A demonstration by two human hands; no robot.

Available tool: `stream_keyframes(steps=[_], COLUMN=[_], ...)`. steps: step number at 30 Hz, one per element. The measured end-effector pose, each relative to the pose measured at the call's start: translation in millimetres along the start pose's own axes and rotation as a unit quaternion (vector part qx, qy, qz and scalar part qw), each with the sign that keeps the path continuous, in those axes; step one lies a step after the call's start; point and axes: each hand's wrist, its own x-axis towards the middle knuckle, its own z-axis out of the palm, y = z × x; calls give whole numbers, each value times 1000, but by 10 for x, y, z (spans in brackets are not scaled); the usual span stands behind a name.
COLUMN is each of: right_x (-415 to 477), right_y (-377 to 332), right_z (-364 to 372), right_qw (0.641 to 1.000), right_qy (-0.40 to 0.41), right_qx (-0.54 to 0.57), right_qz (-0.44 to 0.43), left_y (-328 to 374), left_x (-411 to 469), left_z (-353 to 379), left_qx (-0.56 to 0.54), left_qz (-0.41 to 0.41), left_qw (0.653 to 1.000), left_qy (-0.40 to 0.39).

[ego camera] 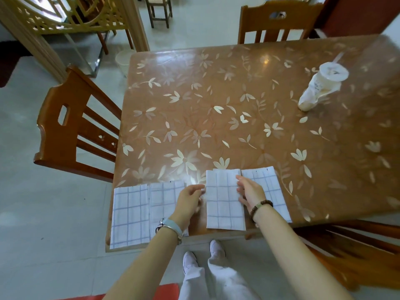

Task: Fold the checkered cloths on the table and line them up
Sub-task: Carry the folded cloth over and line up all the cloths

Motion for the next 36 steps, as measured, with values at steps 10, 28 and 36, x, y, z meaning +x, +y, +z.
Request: stream_keyframes(steps=[10,28,36], right_x=[82,103,88], right_y=[74,19,34], right_z=[-248,-287,-314], right_qw=[997,996,997], right_qy=[-19,-33,-44], right_qx=[50,-18,-11], right_qz=[47,87,65], left_y=[6,-132,-167], left_x=[65,97,78], left_z=[291,269,288], left_qx=[65,105,86], left_qz=[26,-21,-3], left_qw=[997,994,995], left_qy=[-25,35,55])
